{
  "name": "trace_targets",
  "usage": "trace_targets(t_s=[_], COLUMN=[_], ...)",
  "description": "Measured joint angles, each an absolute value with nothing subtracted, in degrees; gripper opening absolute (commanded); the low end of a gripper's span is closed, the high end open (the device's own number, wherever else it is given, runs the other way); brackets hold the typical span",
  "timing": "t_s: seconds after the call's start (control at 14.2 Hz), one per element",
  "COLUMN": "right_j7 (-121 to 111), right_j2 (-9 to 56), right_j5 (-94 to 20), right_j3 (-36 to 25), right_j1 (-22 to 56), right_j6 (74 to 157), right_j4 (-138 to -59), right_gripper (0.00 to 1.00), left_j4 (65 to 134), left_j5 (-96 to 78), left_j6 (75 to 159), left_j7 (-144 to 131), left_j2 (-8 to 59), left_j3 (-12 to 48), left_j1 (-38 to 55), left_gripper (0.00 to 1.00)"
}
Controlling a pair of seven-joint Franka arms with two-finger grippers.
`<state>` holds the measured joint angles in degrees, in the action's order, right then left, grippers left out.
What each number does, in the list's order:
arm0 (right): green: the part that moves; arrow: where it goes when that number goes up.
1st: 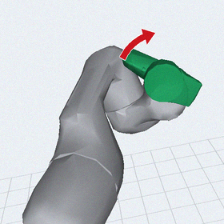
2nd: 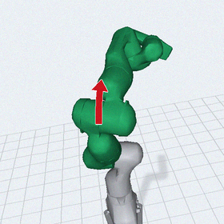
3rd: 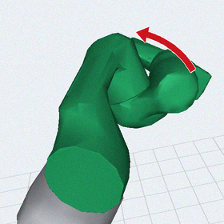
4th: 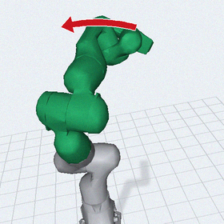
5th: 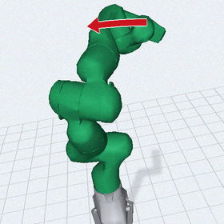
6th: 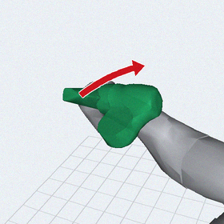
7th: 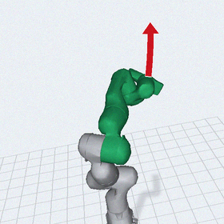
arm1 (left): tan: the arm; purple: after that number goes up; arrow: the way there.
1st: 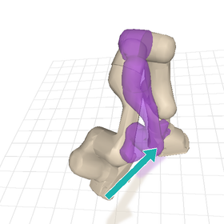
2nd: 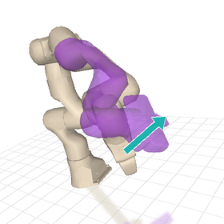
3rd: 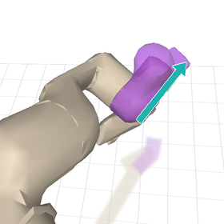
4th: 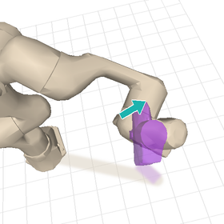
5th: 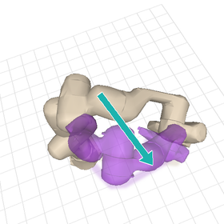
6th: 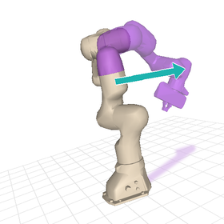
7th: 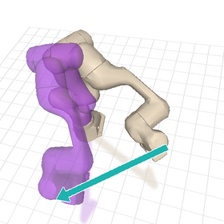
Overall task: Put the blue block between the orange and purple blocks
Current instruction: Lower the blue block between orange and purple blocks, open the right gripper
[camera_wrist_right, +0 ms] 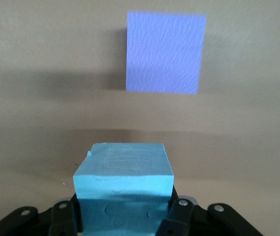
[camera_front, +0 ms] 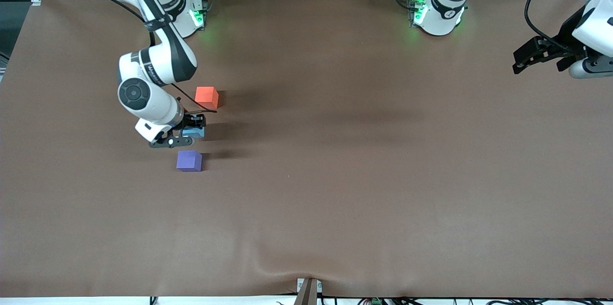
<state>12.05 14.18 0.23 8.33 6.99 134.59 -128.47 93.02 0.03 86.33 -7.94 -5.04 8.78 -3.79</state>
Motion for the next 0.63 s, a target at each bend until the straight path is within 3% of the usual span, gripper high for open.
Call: trace_targets(t_s=[0.63], right_j7=[12.7], right_j2=[17.3], right_j5=[-1.2], right_j3=[8.3], right_j1=[6.8], right_j6=[142.5], right_j4=[-131.5], right_gripper=[0.0], left_j4=[93.0], left_j5=[0.0], left_j6=[86.3], left_j7=[-7.9], left_j2=[-5.3], left_j3=[8.8], left_j1=[-3.8], left_gripper=[1.0])
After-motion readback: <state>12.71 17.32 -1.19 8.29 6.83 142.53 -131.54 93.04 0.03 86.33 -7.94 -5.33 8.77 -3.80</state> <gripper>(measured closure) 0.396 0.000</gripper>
